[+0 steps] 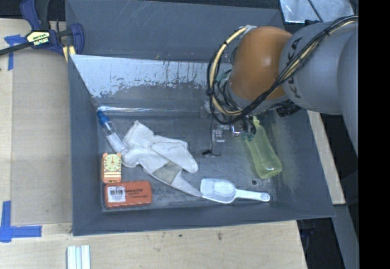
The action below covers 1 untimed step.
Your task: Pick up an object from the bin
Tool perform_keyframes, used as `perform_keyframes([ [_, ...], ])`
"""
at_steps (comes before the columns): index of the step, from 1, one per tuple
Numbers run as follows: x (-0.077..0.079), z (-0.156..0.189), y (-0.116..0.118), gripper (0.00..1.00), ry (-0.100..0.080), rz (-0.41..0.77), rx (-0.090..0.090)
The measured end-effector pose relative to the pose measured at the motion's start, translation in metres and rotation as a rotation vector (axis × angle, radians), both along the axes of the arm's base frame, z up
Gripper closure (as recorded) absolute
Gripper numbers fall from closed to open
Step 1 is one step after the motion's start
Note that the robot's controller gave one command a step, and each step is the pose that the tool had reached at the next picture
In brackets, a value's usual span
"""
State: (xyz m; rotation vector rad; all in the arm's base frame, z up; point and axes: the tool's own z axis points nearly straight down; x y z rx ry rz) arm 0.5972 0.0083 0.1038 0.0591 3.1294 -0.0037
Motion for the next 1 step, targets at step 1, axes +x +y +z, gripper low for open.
perform_keyframes([
  [1, -0.041, -0.0238, 0.0174, 0.0, 0.007, 0.005, 0.006],
])
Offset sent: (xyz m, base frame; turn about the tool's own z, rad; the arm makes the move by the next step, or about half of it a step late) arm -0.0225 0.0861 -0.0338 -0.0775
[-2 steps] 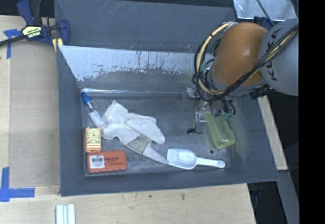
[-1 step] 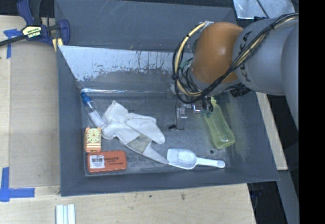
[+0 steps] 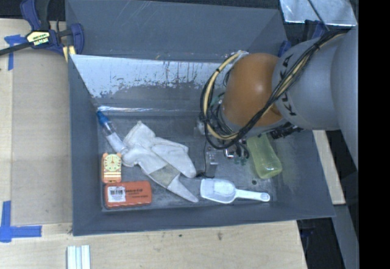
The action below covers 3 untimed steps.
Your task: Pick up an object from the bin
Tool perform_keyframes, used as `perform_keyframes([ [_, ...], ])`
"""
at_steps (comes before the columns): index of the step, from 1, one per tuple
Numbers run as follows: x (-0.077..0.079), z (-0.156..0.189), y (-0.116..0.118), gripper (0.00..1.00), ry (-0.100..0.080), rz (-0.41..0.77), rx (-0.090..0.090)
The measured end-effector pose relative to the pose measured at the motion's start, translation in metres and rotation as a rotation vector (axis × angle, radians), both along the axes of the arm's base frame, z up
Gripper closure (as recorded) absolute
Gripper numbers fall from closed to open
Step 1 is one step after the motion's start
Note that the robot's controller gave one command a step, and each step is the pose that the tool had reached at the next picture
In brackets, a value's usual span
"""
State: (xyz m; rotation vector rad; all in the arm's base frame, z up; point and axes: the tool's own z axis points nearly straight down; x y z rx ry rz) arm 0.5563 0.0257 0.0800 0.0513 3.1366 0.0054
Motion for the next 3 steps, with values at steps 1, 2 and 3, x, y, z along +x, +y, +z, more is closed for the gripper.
perform_keyframes([
  [1, 0.006, -0.007, 0.045, 0.0, 0.004, 0.048, -0.005],
  [2, 0.019, -0.009, 0.069, 1.0, 0.003, 0.074, -0.003],
  [3, 0.019, -0.009, 0.069, 1.0, 0.003, 0.074, -0.003],
])
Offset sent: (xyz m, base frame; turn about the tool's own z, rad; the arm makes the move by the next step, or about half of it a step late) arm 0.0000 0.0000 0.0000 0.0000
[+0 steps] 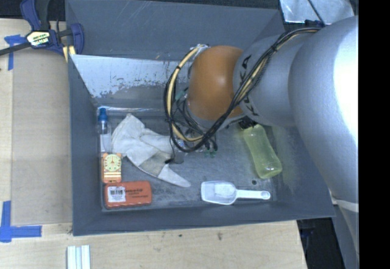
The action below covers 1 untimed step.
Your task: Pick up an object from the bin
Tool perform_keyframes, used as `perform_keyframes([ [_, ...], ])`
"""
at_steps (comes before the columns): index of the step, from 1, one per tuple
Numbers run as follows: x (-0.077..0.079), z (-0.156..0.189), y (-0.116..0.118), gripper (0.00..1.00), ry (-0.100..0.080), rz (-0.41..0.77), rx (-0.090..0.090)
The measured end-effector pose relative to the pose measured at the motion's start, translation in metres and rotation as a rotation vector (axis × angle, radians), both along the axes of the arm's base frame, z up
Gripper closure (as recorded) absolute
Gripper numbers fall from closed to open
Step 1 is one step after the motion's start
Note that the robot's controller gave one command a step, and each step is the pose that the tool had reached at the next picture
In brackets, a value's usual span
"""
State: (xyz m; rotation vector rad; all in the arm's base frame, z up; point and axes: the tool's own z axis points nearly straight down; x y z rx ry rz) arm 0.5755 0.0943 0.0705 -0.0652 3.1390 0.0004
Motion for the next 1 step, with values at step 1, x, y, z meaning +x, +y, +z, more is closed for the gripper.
perform_keyframes([
  [1, 0.0185, 0.154, -0.0234, 1.0, -0.004, -0.006, 0.0],
])
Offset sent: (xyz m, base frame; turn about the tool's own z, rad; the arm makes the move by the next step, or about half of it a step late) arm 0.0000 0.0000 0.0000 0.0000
